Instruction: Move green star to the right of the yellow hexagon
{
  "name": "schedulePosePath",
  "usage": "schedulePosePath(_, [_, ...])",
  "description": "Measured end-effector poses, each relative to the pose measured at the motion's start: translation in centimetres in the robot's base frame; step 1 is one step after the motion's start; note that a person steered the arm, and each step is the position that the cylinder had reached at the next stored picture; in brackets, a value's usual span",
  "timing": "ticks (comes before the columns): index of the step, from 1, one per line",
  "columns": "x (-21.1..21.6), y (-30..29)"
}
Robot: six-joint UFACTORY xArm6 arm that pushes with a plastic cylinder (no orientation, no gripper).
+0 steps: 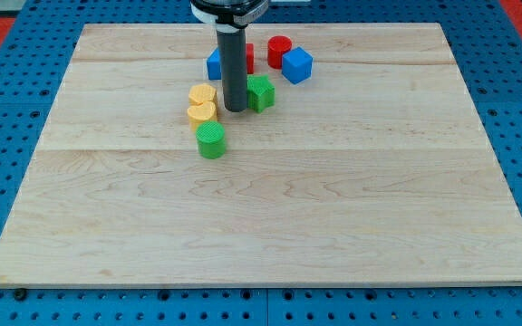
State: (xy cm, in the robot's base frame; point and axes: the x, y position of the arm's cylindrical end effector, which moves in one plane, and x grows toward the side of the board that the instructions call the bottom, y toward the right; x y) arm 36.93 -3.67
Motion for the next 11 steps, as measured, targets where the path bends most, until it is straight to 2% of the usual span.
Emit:
schedulePosePath(1, [0.0, 0.0])
schedulePosePath(5, [-0.2, 9.8])
schedulePosePath(6, [0.8, 6.8])
schedulePosePath(7, [0.9, -0.6])
schedulePosePath(8, [0.0, -3.5])
schedulePosePath(9, [-2.7, -1.2])
schedulePosePath(11, [-2.8, 0.5])
